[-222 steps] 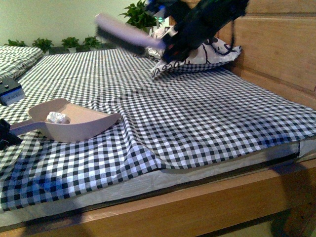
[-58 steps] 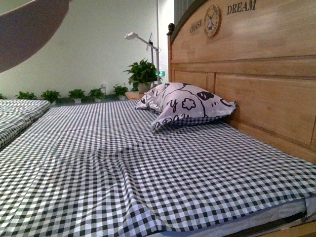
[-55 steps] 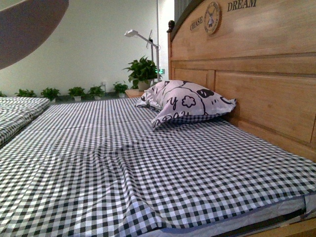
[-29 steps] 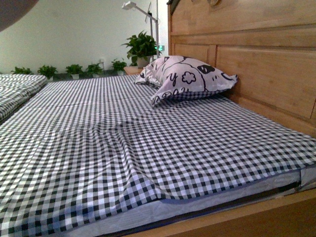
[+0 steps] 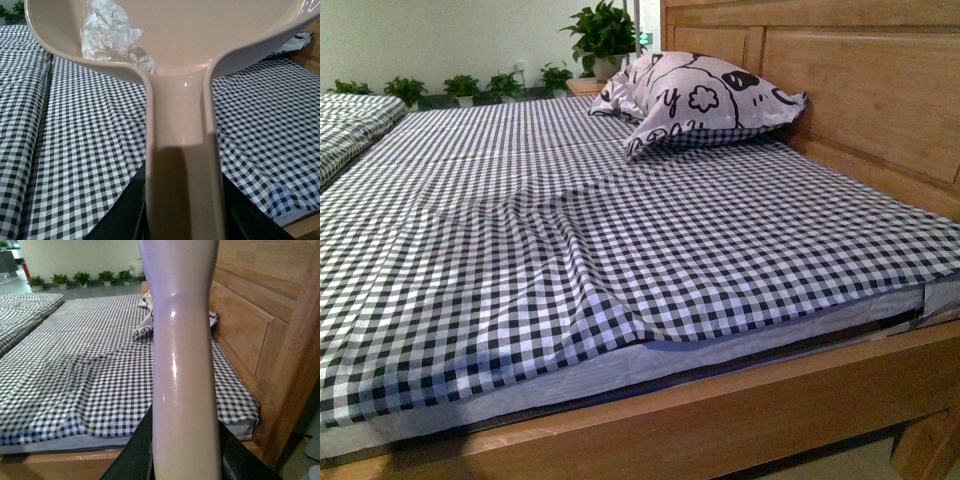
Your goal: Clean up trash
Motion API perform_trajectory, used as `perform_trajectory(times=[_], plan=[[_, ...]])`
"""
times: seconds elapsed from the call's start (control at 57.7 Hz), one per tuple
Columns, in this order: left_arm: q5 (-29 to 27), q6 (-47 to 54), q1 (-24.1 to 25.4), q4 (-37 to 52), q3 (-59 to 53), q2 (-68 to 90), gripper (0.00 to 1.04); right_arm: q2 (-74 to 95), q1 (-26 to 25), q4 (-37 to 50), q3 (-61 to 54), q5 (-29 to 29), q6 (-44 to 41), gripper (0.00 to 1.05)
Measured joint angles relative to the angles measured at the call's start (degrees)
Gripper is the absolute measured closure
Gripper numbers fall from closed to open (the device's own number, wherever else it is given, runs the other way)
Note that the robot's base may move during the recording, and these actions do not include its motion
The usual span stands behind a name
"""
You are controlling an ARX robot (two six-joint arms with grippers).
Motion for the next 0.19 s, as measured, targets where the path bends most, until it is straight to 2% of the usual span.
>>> perform_trajectory(times=[0.191], plan=[[0.00, 0.00, 0.00, 0.00, 0.00, 0.00, 0.78, 0.00, 0.00, 0.00, 0.00, 0.00, 0.00, 0.86]])
